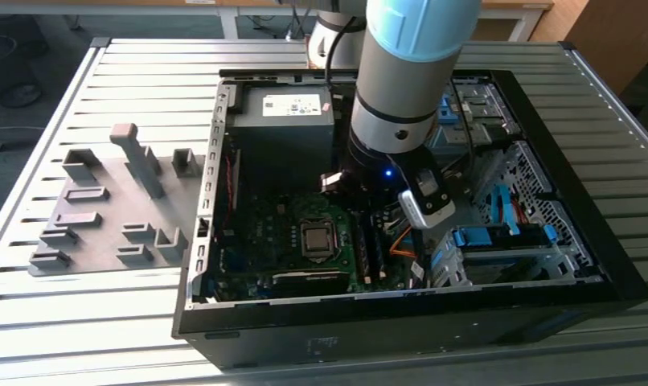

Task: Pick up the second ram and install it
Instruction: 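Press down the second ram until it locks into place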

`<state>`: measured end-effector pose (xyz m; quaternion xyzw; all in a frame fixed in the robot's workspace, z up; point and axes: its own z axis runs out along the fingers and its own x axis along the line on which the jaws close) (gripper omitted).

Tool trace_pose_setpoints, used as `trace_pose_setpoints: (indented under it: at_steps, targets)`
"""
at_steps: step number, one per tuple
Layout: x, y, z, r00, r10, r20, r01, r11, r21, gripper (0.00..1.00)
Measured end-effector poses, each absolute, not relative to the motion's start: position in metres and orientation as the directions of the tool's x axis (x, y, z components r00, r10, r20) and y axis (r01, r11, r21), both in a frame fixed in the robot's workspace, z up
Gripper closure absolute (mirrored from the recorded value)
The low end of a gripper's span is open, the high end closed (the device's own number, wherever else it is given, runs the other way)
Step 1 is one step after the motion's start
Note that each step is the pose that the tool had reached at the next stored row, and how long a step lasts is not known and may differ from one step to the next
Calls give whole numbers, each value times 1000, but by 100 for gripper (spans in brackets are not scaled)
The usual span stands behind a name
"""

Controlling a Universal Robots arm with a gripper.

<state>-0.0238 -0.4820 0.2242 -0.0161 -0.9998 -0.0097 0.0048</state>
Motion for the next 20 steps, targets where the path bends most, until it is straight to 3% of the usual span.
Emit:
trace_pose_setpoints:
  at_steps: [12,20]
  targets:
    - [-24,-482,213,-999,32,11,32,999,16,89]
    - [-24,-482,223,-999,32,10,32,999,20,89]
